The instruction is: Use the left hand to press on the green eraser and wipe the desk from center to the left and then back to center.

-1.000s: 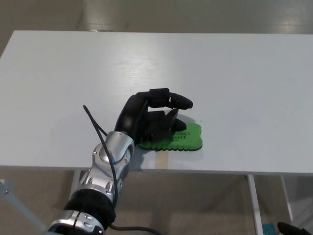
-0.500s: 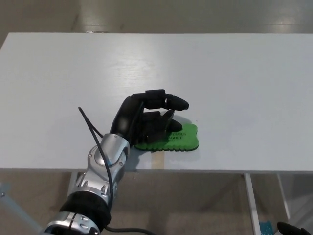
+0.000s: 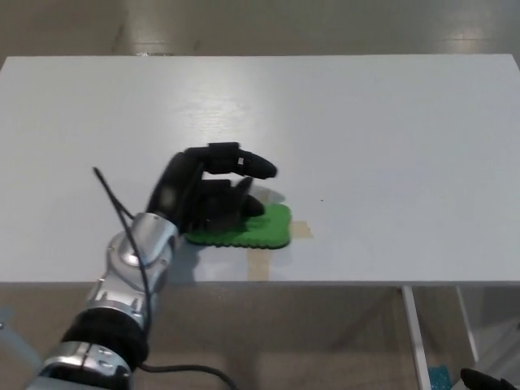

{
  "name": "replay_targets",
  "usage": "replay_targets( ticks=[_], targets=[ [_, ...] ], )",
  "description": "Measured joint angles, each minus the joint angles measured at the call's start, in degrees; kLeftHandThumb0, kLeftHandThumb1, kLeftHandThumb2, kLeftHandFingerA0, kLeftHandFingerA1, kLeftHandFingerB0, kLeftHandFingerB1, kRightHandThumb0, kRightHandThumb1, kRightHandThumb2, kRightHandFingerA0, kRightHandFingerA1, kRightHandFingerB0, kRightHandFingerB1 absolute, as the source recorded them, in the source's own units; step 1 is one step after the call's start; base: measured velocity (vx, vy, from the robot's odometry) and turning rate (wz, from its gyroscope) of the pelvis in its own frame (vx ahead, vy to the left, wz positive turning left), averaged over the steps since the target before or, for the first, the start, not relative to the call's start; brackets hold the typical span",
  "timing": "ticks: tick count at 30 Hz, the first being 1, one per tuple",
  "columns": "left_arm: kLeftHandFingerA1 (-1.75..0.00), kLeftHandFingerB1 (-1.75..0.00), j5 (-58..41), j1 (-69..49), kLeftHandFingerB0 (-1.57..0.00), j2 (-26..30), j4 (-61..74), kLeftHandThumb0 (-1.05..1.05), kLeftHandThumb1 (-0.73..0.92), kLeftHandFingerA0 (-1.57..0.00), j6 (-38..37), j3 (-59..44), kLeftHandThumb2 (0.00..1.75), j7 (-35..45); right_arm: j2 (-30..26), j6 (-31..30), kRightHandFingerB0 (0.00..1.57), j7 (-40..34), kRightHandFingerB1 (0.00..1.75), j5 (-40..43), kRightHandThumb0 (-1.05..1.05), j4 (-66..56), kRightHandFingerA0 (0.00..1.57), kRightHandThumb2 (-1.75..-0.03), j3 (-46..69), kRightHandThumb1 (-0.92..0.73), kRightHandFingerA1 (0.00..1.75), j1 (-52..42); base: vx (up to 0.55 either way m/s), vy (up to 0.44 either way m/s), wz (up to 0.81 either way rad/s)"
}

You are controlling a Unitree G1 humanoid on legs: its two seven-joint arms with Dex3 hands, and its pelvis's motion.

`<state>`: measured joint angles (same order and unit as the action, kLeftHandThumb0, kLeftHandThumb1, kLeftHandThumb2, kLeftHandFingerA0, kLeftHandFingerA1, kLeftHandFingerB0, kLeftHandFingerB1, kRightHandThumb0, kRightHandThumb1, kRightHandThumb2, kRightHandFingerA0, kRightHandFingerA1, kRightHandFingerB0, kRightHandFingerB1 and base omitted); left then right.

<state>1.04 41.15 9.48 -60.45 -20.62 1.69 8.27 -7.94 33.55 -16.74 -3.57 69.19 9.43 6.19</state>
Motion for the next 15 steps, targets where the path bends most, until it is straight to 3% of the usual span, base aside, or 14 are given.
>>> replay_targets(
  ticks=[15],
  targets=[
    [-0.76, -0.65, -2.7, -2.0, -0.94, 9.9, -3.4, -0.15, 0.82, -1.01, -2.2, -7.0, 0.65, 3.7, 0.0, -0.1, 0.66, -0.9, 0.44, -0.3, -0.40, 0.5, 0.58, -0.62, -0.4, -0.75, 0.51, 0.1, 0.00, 0.000, 0.00]
  ],
)
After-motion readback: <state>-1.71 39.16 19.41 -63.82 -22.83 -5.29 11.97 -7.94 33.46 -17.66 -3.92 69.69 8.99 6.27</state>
